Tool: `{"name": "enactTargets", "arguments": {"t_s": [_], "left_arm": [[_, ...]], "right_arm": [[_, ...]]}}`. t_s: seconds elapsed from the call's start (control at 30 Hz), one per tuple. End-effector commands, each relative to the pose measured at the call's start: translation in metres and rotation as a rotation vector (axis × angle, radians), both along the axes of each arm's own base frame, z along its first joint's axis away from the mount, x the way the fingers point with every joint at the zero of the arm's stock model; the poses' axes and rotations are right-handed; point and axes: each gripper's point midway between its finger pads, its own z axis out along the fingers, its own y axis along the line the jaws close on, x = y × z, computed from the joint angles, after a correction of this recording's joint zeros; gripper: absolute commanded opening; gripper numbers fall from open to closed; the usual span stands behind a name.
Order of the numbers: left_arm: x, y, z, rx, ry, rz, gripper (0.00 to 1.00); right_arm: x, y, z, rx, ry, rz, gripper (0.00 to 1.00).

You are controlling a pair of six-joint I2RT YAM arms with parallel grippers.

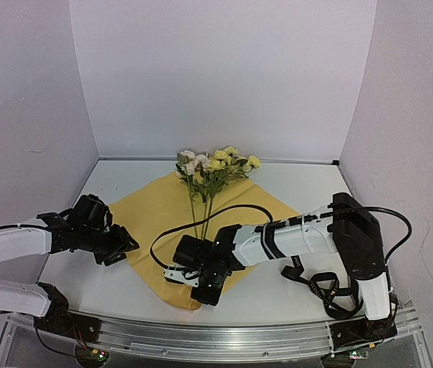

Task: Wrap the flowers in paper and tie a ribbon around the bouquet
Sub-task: Pick up the bottom corner of the flattened wrapping paper from the center of the board, then pass from the right arm to the left

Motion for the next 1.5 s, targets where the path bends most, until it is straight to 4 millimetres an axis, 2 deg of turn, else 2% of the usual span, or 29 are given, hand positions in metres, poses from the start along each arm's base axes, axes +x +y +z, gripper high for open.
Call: {"name": "enactTargets", "arguments": {"t_s": [0.0,0.13,0.43,0.67,0.8,0.9,1.0,1.07,1.17,1.27,1.47], "left_arm": [[-0.011,-0.017,0.009,-0.140,0.026,0.014,0.56],[-0.027,-0.026,-0.001,-0.216,0.073,0.031,0.61],[-0.040,-0.047,-0.018,-0.282,0.121,0.021,0.68],[-0.041,-0.071,-0.031,-0.317,0.149,-0.018,0.66],[-0.042,-0.077,-0.035,-0.313,0.162,-0.011,0.55],[-0.042,-0.078,-0.036,-0.310,0.164,-0.007,0.40],[-0.040,-0.080,-0.032,-0.300,0.156,-0.015,0.21],[-0.039,-0.080,-0.031,-0.289,0.154,-0.019,0.12],[-0.038,-0.080,-0.026,-0.286,0.149,-0.025,0.02],[-0.039,-0.081,-0.022,-0.292,0.155,-0.025,0.00],[-0.042,-0.087,-0.010,-0.352,0.186,-0.015,0.00]], "right_arm": [[0.000,0.000,0.008,-0.001,0.042,-0.043,0.11],[0.000,0.001,0.013,0.010,0.050,-0.055,0.11],[0.000,0.001,0.019,0.019,0.049,-0.069,0.11],[0.000,0.003,0.022,0.028,0.053,-0.080,0.11],[-0.001,0.002,0.023,0.026,0.054,-0.084,0.11],[-0.001,0.001,0.024,0.030,0.052,-0.085,0.11],[-0.001,0.001,0.027,0.035,0.051,-0.085,0.13],[-0.001,-0.001,0.032,0.042,0.050,-0.084,0.18],[-0.002,-0.004,0.045,0.065,0.041,-0.082,0.35],[-0.004,-0.009,0.061,0.090,0.032,-0.071,0.52],[-0.021,-0.018,0.087,0.158,0.004,0.008,0.71]]}}
